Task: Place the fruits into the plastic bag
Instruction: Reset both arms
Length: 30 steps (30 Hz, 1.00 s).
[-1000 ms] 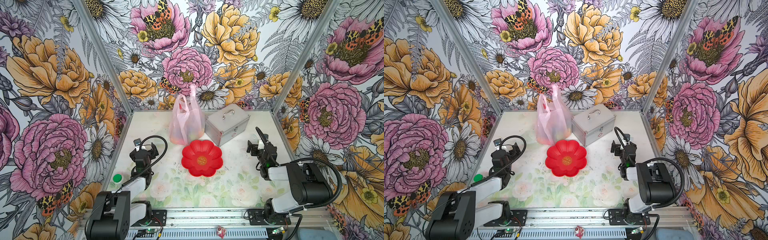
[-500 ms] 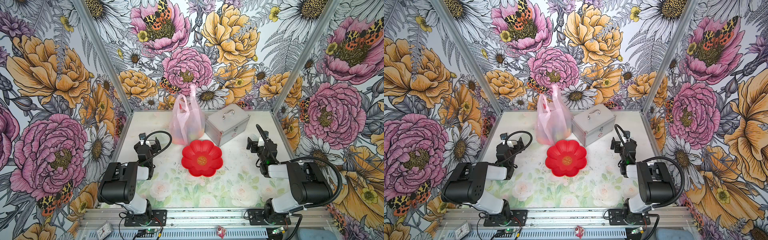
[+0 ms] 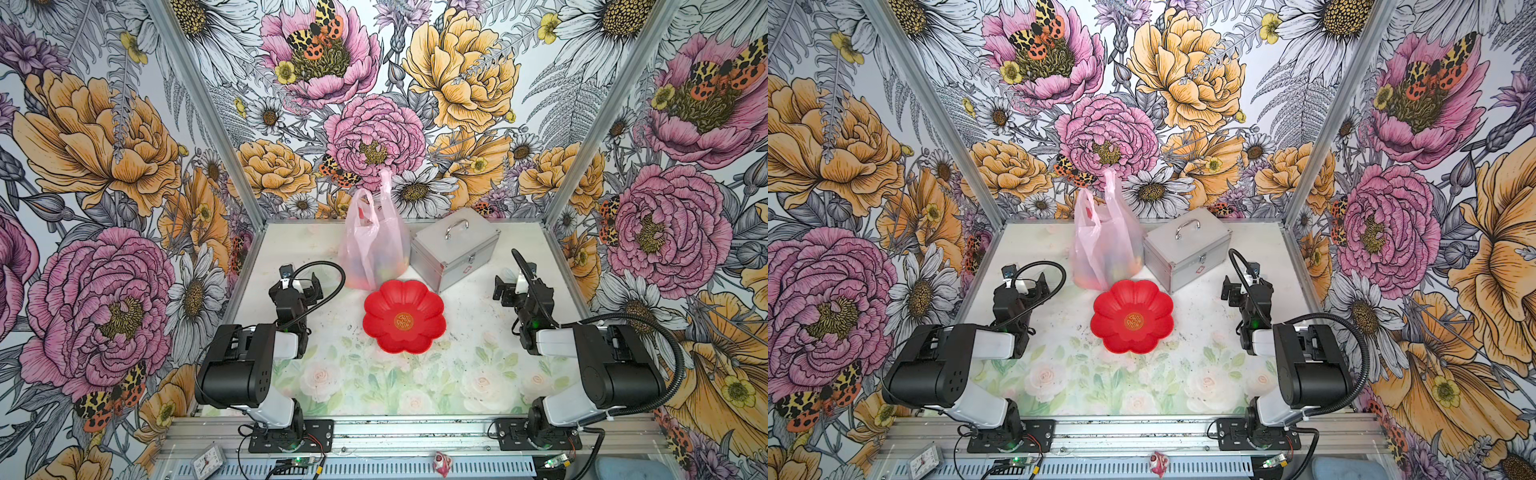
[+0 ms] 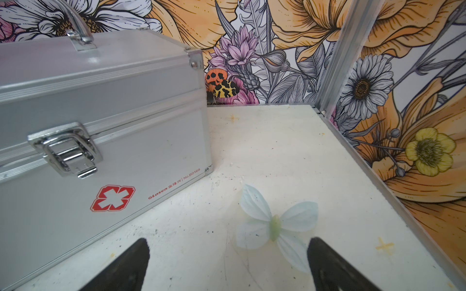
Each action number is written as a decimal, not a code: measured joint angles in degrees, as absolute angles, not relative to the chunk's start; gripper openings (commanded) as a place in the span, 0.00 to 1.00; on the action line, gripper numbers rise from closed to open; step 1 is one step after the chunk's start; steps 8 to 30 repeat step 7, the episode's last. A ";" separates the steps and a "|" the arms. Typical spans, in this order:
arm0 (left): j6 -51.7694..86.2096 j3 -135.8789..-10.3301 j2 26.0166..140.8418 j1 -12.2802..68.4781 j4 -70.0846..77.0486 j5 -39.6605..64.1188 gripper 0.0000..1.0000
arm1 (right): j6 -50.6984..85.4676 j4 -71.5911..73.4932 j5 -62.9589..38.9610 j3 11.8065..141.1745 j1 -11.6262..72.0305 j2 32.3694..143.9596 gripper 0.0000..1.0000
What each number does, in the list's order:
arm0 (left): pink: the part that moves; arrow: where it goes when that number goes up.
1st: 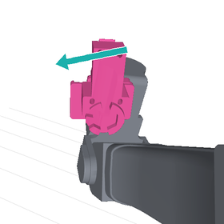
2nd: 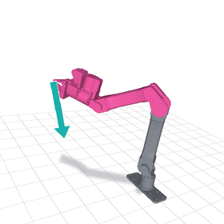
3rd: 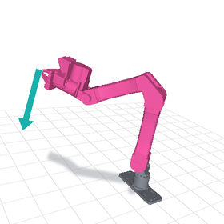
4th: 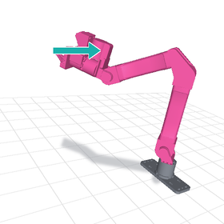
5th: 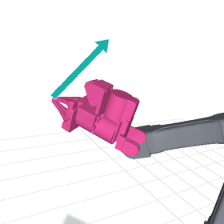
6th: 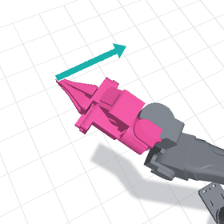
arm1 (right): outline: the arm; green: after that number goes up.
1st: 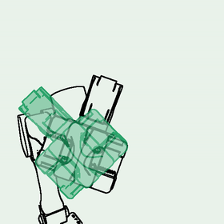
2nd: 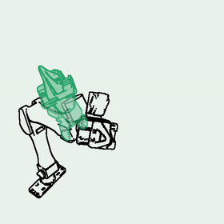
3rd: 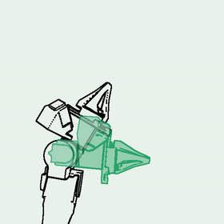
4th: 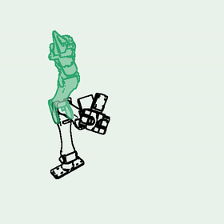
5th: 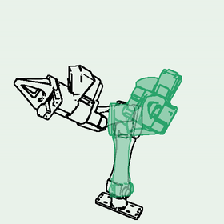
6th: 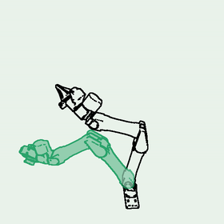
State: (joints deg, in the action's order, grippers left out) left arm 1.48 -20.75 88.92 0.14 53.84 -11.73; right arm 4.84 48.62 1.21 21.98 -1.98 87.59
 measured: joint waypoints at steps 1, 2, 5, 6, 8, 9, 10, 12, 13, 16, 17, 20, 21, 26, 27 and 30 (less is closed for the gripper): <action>1.48 -20.75 88.92 0.14 53.84 -11.73 0.99 | 4.84 48.62 1.21 21.98 -1.98 87.59 1.00; 1.48 -20.75 88.92 0.14 53.87 -11.73 0.99 | 4.84 48.60 1.21 21.98 -1.98 87.59 1.00; 1.48 -20.75 88.92 0.14 53.84 -11.73 0.99 | 4.84 48.49 1.21 21.98 -1.98 87.59 1.00; 1.48 -20.75 88.92 0.14 53.84 -11.73 0.99 | 4.84 48.47 1.21 21.98 -1.98 87.59 1.00; 1.48 -20.75 88.92 0.14 53.84 -11.73 0.99 | 4.84 48.47 1.21 21.98 -1.98 87.59 1.00; 1.48 -20.75 88.92 0.14 53.84 -11.73 0.99 | 4.84 48.47 1.21 21.98 -1.98 87.59 1.00; 1.48 -20.75 88.92 0.14 53.84 -11.73 0.99 | 4.84 48.47 1.21 21.98 -1.98 87.59 1.00; 1.48 -20.75 88.92 0.14 53.84 -11.73 0.99 | 4.84 48.47 1.21 21.98 -1.98 87.59 1.00; 1.48 -20.75 88.92 0.14 53.84 -11.73 0.99 | 4.84 48.47 1.21 21.98 -1.98 87.59 1.00; 1.48 -20.75 88.92 0.14 53.84 -11.73 0.99 | 4.84 48.47 1.21 21.98 -1.98 87.59 1.00; 1.48 -20.75 88.92 0.14 53.84 -11.73 0.99 | 4.84 48.47 1.21 21.98 -1.98 87.59 1.00; 1.48 -20.75 88.92 0.14 53.84 -11.73 0.99 | 4.84 48.47 1.21 21.98 -1.98 87.59 1.00; 1.48 -20.75 88.92 0.14 53.84 -11.73 0.99 | 4.84 48.47 1.21 21.98 -1.98 87.59 1.00; 1.48 -20.75 88.92 0.14 53.84 -11.73 0.99 | 4.84 48.47 1.21 21.98 -1.98 87.59 1.00; 1.48 -20.75 88.92 0.14 53.84 -11.73 0.99 | 4.84 48.47 1.21 21.98 -1.98 87.59 1.00; 1.48 -20.75 88.92 0.14 53.84 -11.73 0.99 | 4.84 48.47 1.21 21.98 -1.98 87.59 1.00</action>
